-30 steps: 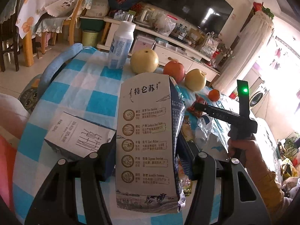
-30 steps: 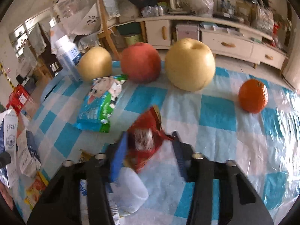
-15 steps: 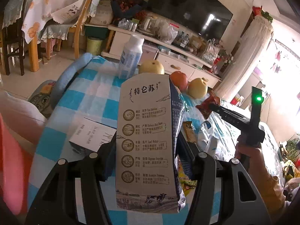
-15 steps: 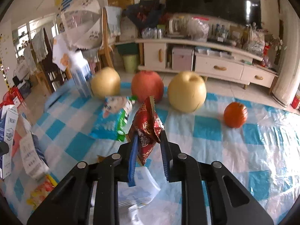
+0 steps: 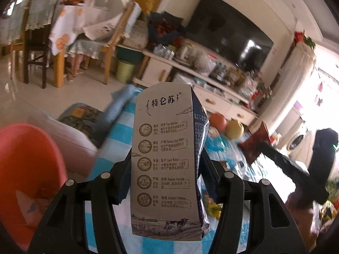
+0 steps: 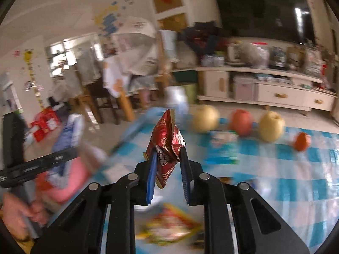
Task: Collect trash
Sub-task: 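Carry the carton and red bag to the pink basin and open both tools, then move both tools back over the table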
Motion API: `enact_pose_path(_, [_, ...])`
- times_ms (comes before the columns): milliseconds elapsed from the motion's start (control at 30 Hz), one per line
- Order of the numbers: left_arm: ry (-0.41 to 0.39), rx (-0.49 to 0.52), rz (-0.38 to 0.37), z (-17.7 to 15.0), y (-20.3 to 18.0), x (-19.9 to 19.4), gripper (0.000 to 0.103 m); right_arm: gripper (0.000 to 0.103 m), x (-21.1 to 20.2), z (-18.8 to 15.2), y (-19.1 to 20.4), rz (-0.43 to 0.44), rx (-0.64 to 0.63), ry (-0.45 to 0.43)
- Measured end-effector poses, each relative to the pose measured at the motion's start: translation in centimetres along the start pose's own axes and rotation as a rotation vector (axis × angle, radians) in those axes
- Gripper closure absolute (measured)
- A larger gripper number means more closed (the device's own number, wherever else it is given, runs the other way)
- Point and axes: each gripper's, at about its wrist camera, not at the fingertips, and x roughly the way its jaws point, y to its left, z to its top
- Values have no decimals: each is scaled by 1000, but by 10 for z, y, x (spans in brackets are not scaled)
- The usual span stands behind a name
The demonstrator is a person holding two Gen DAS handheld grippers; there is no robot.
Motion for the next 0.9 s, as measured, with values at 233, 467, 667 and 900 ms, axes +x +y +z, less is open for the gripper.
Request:
enact_pose_path(233, [-90, -87, 151, 11, 67, -53, 44, 81, 38, 6, 122, 186, -111, 60])
enact_pose_path(467, [-122, -218, 269, 14, 134, -86, 44, 81, 87, -1, 213, 266, -187, 135])
enact_pose_path(667, [-110, -260, 385, 16, 160, -92, 26, 69, 122, -28, 243, 245, -207, 237])
enact_pose_path(900, [-204, -279, 435, 17, 163, -106, 15, 18, 91, -41, 210, 158, -124, 194])
